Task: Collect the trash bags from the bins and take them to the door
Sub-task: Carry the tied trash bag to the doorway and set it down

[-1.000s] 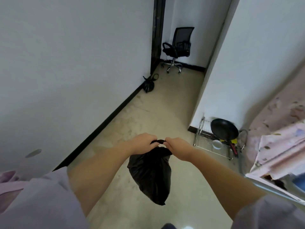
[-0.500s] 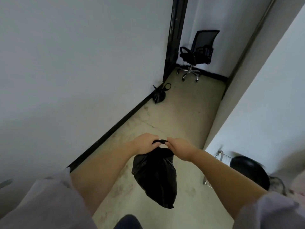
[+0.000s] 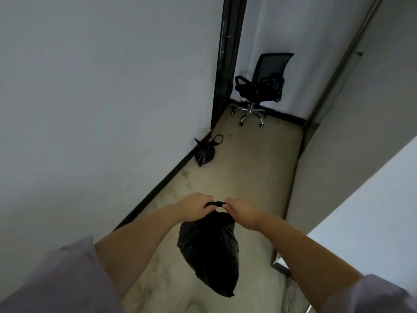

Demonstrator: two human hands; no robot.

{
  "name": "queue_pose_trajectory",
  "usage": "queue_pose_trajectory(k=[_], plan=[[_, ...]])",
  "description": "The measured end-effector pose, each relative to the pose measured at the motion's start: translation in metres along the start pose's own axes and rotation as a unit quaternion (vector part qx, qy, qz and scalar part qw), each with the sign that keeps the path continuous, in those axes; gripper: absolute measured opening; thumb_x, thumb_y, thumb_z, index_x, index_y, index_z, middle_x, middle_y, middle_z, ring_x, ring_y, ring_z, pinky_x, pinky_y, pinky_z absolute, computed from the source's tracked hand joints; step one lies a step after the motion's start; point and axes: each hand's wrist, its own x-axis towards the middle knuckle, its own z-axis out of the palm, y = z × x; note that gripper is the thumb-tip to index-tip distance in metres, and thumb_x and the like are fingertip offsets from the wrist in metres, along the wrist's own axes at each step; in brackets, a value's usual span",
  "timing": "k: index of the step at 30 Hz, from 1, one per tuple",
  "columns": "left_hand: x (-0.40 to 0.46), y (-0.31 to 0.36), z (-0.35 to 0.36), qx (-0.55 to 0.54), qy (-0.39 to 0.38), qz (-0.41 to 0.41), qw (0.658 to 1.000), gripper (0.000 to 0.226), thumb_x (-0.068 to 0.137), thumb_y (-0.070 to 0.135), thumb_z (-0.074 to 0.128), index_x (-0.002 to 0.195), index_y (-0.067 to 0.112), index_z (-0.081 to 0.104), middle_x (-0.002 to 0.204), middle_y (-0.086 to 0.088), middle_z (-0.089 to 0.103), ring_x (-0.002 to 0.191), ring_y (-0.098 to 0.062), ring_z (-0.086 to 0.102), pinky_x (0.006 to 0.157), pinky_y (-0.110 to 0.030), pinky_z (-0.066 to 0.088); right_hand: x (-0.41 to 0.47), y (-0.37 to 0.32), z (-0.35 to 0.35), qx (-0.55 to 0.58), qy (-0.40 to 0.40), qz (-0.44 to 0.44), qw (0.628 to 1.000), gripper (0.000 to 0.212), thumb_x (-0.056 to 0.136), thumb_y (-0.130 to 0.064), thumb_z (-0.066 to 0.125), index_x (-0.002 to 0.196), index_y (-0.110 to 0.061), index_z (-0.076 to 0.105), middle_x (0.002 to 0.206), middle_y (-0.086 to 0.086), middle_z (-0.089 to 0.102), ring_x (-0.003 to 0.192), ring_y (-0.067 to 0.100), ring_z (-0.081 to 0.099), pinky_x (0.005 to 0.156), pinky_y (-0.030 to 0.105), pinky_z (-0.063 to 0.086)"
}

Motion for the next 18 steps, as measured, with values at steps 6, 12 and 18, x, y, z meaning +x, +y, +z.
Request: queue_pose_trajectory(k=[6, 12, 18], plan=[[0.102, -0.037, -0.049, -0.017, -0.014, 0.005, 1.0, 0.033, 0.1, 0.03, 0.041, 0.089, 0.003, 0.055, 0.091, -0.018, 0.064, 0.075, -0.023, 0.052, 0.065, -0.029, 0.034, 0.095, 0.042, -0.053, 0.013, -0.009, 0.009, 1.0, 0.034, 0.103, -0.03, 0.028, 0.108, -0.004, 0.05, 0.104, 0.023, 0.061, 0.086, 0.032, 0.056, 0.07, 0.036, 0.037], [0.198, -0.089, -0.08, -0.041, 0.01, -0.024, 0.999, 0.029, 0.1, 0.027, 0.042, 0.085, 0.005, 0.055, 0.09, -0.02, 0.063, 0.08, -0.029, 0.057, 0.065, -0.028, 0.032, 0.204, 0.081, -0.097, -0.008, -0.013, -0.026, 1.0, 0.035, 0.103, -0.029, 0.029, 0.106, -0.001, 0.05, 0.102, 0.025, 0.062, 0.087, 0.034, 0.058, 0.064, 0.03, 0.029], [0.293, -0.127, -0.104, -0.069, 0.01, -0.067, 0.995, 0.033, 0.1, 0.029, 0.04, 0.094, 0.002, 0.058, 0.093, -0.017, 0.065, 0.083, -0.027, 0.059, 0.073, -0.036, 0.043, 0.302, 0.127, -0.137, -0.012, -0.04, -0.058, 0.997, 0.037, 0.103, -0.029, 0.031, 0.105, 0.0, 0.052, 0.1, 0.024, 0.063, 0.078, 0.029, 0.054, 0.062, 0.029, 0.028]])
